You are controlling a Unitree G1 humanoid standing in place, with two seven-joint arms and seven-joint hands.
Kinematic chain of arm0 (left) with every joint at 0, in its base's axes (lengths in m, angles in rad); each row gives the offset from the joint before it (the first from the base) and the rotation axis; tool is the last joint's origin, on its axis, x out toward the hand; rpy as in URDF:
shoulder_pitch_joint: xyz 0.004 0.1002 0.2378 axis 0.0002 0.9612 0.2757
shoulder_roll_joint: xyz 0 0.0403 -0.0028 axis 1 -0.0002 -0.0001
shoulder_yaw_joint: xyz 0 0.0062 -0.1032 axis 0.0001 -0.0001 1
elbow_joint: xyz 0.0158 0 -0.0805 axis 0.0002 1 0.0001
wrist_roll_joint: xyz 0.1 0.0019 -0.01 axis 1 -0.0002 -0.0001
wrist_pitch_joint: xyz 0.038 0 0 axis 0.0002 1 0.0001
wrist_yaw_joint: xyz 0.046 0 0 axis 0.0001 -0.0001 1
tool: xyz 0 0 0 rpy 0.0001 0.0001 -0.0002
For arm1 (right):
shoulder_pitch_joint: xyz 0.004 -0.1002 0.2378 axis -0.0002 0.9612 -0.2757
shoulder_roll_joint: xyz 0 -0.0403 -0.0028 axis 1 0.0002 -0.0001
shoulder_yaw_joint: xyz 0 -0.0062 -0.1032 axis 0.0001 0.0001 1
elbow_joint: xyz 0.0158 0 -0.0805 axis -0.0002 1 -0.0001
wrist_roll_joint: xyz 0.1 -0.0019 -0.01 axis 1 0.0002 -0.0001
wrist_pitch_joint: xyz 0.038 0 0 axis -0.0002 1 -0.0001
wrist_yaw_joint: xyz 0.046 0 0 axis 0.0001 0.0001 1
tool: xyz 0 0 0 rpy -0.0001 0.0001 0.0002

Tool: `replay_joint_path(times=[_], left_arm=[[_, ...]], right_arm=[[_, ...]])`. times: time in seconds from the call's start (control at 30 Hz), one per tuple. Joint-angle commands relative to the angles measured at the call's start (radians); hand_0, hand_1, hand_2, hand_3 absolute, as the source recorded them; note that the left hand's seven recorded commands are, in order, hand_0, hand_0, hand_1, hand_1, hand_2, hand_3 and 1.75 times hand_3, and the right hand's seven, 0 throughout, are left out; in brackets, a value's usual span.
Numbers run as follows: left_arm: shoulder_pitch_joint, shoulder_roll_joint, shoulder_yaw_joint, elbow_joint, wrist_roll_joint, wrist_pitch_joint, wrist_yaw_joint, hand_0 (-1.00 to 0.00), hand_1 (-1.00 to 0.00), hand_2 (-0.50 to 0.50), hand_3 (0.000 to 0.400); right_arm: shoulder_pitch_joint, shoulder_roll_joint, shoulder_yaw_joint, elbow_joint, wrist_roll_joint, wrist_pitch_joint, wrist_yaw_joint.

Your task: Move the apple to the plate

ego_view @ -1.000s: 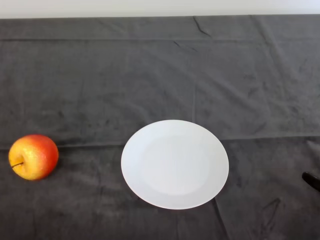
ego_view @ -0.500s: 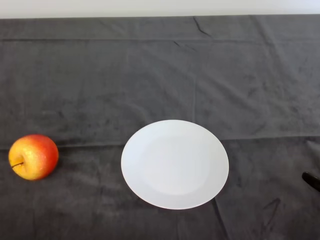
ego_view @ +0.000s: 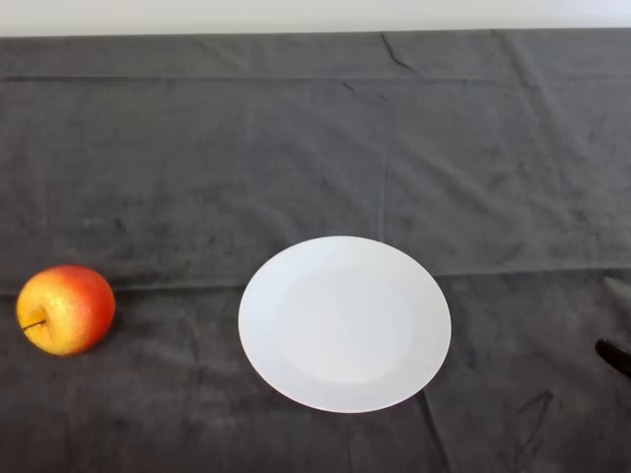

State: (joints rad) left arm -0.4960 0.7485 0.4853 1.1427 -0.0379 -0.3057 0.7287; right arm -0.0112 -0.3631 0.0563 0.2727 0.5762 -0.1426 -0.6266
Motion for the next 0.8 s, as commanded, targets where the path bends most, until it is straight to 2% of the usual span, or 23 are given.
replay_joint_path(times=[0.03, 0.47, 0.8], left_arm=[[-0.041, 0.047, -0.019, 0.021, -0.004, 0.007, 0.011, 0.00, 0.00, 0.00, 0.000], [-0.093, -0.003, -0.083, 0.012, 0.040, 0.010, 0.016, 0.00, 0.00, 0.00, 0.000], [-0.148, -0.050, -0.143, 0.006, 0.077, 0.009, -0.012, 0.00, 0.00, 0.00, 0.000]], right_arm=[[0.026, 0.010, 0.0156, 0.036, 0.0411, 0.016, -0.0015], [0.026, 0.011, 0.0153, 0.036, 0.0408, 0.017, -0.0013], [0.026, 0.011, 0.0147, 0.036, 0.0403, 0.017, -0.0010]])
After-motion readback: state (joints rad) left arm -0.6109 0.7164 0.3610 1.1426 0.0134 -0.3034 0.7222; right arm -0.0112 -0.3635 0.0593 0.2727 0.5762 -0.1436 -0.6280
